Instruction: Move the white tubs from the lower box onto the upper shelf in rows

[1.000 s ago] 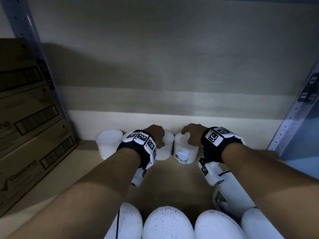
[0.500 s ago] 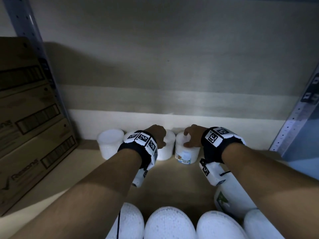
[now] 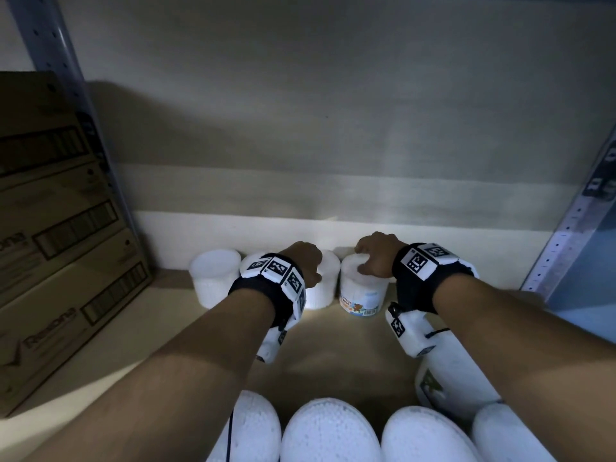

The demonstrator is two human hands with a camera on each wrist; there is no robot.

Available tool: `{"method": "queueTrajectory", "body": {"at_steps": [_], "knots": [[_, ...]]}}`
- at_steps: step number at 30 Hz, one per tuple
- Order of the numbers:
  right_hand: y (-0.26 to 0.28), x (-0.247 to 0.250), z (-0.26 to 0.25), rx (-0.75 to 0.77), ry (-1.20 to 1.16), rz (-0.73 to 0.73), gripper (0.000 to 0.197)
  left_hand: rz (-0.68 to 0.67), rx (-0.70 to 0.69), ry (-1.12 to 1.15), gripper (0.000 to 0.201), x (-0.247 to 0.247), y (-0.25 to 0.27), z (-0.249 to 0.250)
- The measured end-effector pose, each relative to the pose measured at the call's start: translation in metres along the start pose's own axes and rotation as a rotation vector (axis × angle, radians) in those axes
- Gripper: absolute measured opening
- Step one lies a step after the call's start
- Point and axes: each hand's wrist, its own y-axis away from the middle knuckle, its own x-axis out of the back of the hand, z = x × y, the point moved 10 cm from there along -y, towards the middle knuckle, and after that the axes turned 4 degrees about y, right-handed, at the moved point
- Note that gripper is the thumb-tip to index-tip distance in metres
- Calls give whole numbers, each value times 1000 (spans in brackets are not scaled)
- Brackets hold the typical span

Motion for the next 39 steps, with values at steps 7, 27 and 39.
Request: {"method": "queueTrajectory", "body": {"at_steps": [7, 27, 39], "knots": [[-6, -19, 12, -110, 48, -84, 67, -4, 3, -9, 46, -1, 0, 1], [1, -11, 2, 71, -4, -90, 60, 8, -2, 17, 41, -1, -6, -2], [-7, -14, 4, 90, 6, -115, 62, 29, -11, 114, 49, -4, -8, -8]]}}
